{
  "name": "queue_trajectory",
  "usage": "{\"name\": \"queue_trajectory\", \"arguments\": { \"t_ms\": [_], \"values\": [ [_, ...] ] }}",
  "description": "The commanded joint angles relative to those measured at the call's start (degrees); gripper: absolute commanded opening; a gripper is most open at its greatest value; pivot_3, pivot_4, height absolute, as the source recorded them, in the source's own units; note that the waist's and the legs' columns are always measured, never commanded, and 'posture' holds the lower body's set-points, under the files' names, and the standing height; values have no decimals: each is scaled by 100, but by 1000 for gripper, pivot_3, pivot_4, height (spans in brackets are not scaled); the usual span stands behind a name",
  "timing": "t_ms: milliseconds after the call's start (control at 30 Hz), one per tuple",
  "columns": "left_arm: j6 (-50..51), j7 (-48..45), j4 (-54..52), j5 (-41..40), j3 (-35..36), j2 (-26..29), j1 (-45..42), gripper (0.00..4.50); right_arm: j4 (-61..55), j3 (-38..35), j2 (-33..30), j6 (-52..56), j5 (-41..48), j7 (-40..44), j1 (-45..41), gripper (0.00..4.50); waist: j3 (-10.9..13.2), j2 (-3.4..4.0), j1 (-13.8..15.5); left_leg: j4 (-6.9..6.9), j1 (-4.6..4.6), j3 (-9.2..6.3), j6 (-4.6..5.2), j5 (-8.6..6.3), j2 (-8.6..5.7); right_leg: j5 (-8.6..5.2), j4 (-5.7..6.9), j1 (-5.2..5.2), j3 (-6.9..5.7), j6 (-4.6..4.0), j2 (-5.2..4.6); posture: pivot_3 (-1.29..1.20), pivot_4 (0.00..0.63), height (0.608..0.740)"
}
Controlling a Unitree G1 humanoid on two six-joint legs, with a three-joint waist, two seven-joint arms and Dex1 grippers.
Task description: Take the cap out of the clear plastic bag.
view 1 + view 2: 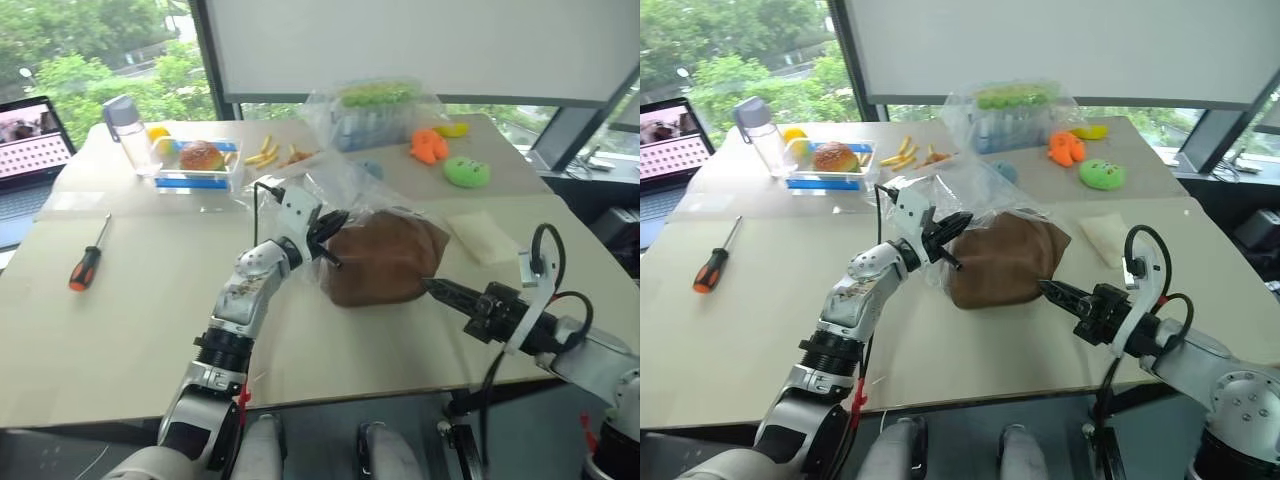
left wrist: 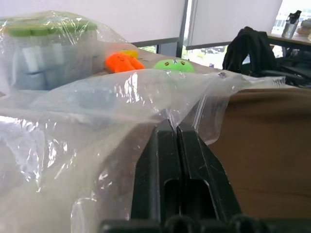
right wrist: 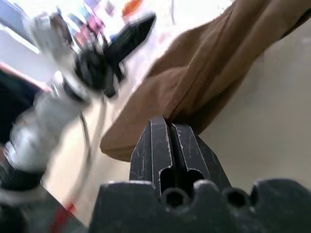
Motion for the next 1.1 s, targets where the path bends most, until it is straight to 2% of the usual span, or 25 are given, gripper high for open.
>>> {"name": "queue_trajectory", "arguments": {
  "t_ms": [33,167,267,433,500,567,667,733,833,967,1100],
  "values": [
    [-158,-53,-31,-10,-6,-54,-93,0,-301,-846,-677,-584,1133,1029,-199,20,2,1,-16,3,2,-1,0,0,-1,-1,2,-4,1,1,1,0,150,740],
    [-199,-72,42,14,-16,-96,-140,0,5,-1118,-1450,-1301,2370,737,-866,20,5,-5,-37,8,12,-7,0,0,-4,3,1,0,9,3,5,0,150,740],
    [-243,-103,103,69,-55,-101,-149,0,397,-1029,-1997,-1647,2070,457,-1479,20,8,-9,-17,5,17,-19,-2,-1,-12,3,-9,7,7,3,5,0,150,740],
    [-350,-304,192,184,-62,189,-66,0,1781,-633,-2523,-2351,2134,-46,-3310,20,8,-8,0,3,-6,-19,0,0,-21,11,-61,11,11,13,3,0,150,740],
    [-226,-328,142,91,61,311,-15,0,2199,-116,-2394,-2556,1687,-344,-4055,20,8,-9,-11,1,-9,-12,0,0,-22,16,-72,10,20,18,3,0,150,740],
    [-19,-353,-47,-18,127,401,131,0,2500,478,-1919,-2868,1001,-668,-4639,20,7,-10,9,-11,-9,-5,3,0,-22,16,-76,3,32,19,6,0,150,740],
    [161,-383,-357,-42,163,574,397,0,2971,1134,-1335,-3047,157,-897,-5064,20,4,-4,-54,-15,-10,3,53,19,-27,12,-71,-8,62,23,14,0,150,740],
    [274,-421,-635,-32,236,809,682,0,3612,1539,-462,-3183,-293,-1247,-5276,20,3,-5,-126,-16,-8,6,55,21,-25,13,-70,-10,70,23,18,0,150,740],
    [450,-429,-929,-117,305,955,862,0,3930,2017,330,-3168,-946,-1191,-5052,20,3,-4,-138,-16,-4,10,57,22,-19,28,-60,-14,77,23,28,0,150,740],
    [471,-302,-1167,-15,357,1082,992,0,4034,2476,583,-3121,-1818,-1067,-4549,20,7,1,11,-12,-18,12,57,23,-16,48,-47,-21,69,29,27,0,150,740],
    [435,-37,-1156,25,642,1220,1157,0,4087,2650,720,-3172,-2460,-990,-3968,20,6,1,14,-12,-20,19,57,22,-20,55,-70,-14,70,28,21,0,150,740]
  ]
}}
